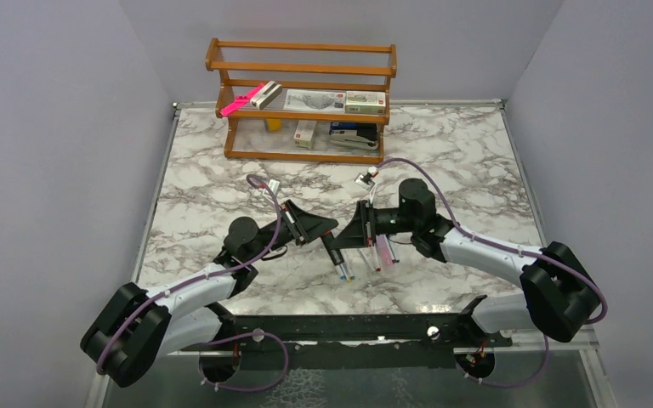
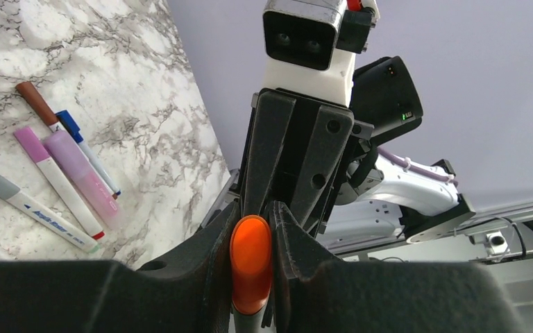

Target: Open the pen caps

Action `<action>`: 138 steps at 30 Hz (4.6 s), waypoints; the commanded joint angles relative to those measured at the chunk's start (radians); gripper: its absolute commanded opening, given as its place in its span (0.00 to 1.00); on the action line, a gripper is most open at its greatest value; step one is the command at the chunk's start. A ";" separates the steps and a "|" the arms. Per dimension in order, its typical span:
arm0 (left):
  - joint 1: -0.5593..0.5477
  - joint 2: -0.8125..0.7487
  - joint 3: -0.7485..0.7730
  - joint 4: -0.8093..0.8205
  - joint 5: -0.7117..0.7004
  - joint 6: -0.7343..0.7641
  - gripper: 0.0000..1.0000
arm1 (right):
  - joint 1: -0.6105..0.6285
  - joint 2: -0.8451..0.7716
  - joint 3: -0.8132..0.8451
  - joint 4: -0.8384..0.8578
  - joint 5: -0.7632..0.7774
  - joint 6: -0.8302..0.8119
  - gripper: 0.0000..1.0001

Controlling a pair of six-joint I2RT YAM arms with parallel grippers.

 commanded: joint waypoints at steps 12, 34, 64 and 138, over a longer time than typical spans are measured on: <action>-0.041 0.028 0.032 0.061 0.041 -0.010 0.02 | -0.018 0.043 0.010 -0.007 -0.005 -0.015 0.61; -0.068 0.155 0.070 0.061 -0.044 0.052 0.00 | -0.012 0.049 -0.081 0.168 -0.024 0.091 0.24; -0.004 0.332 0.217 0.061 -0.052 0.176 0.00 | -0.006 -0.135 -0.254 0.034 -0.086 0.034 0.01; 0.354 0.367 0.604 -1.098 -0.162 0.687 0.51 | -0.459 0.262 0.579 -1.006 0.824 -0.588 0.59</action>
